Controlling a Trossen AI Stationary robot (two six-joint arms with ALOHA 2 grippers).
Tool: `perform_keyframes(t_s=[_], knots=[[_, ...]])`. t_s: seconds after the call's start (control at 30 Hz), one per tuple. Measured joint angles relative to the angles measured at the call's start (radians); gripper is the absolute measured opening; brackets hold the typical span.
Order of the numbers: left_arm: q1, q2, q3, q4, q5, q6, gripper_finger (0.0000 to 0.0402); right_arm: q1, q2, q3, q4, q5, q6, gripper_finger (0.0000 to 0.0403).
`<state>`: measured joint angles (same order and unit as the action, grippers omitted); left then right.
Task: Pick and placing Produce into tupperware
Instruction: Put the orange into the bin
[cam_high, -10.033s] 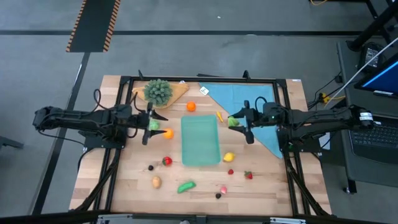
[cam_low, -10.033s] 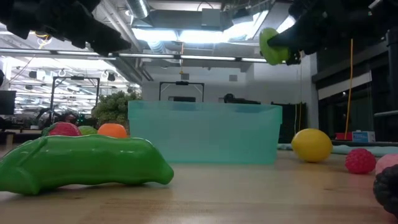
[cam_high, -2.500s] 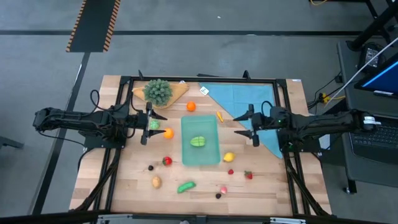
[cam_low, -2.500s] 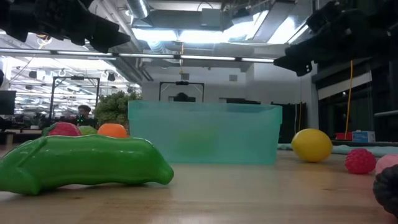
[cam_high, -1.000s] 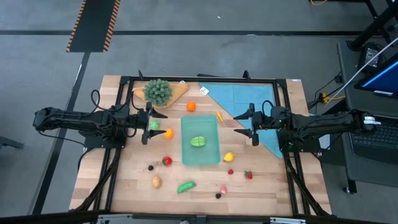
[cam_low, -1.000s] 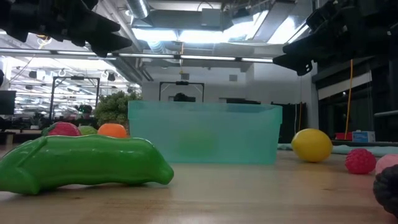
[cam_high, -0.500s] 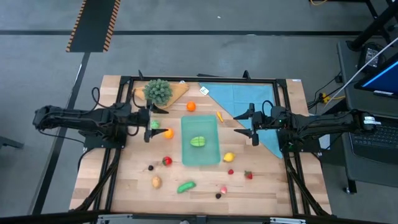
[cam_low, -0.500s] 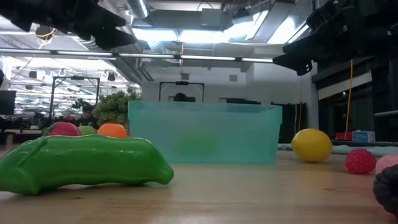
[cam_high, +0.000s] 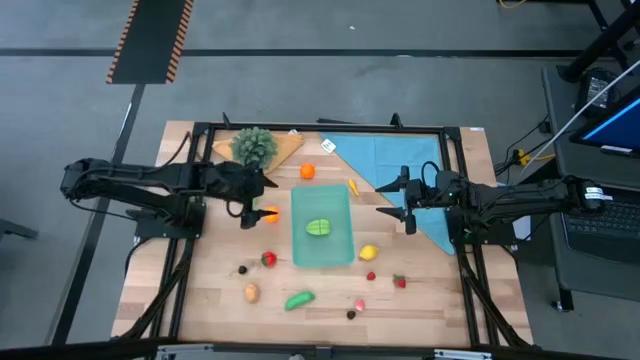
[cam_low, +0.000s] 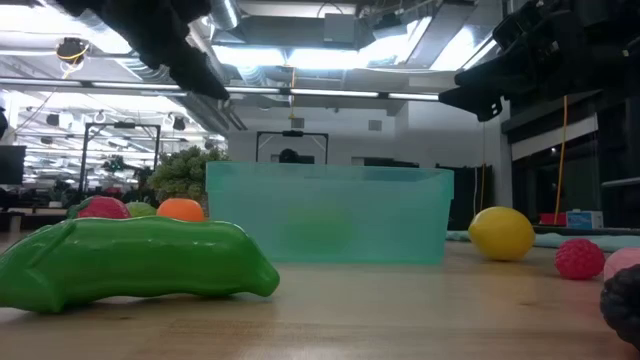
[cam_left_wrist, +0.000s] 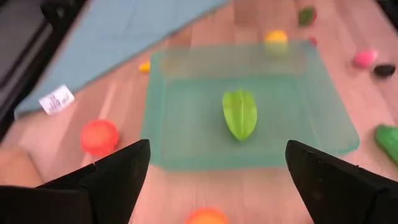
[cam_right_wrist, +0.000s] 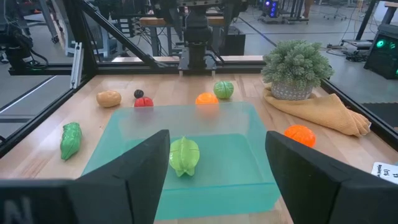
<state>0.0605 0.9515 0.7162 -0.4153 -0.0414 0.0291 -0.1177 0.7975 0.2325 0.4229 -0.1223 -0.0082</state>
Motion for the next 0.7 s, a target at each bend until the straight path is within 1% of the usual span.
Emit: perform_keyframes(t_s=[0.13, 0.3, 0.53, 0.7], knots=[[0.000, 0.073, 0.090, -0.127, 0.000, -0.019, 0.0369, 0.000, 0.000, 0.000, 0.000, 0.000, 0.000, 0.0267], [0.000, 0.148, 0.158, -0.249, 0.000, -0.034, 0.0369, 0.000, 0.000, 0.000, -0.001, 0.000, 0.000, 0.0267], [0.013, 0.218, 0.166, -0.318, -0.001, -0.068, 0.0369, 0.000, 0.000, 0.000, -0.008, 0.000, 0.000, 0.0267], [0.016, 0.221, 0.166, -0.336, -0.001, -0.049, 0.0369, 0.000, 0.000, 0.000, -0.015, 0.000, 0.000, 0.0267]])
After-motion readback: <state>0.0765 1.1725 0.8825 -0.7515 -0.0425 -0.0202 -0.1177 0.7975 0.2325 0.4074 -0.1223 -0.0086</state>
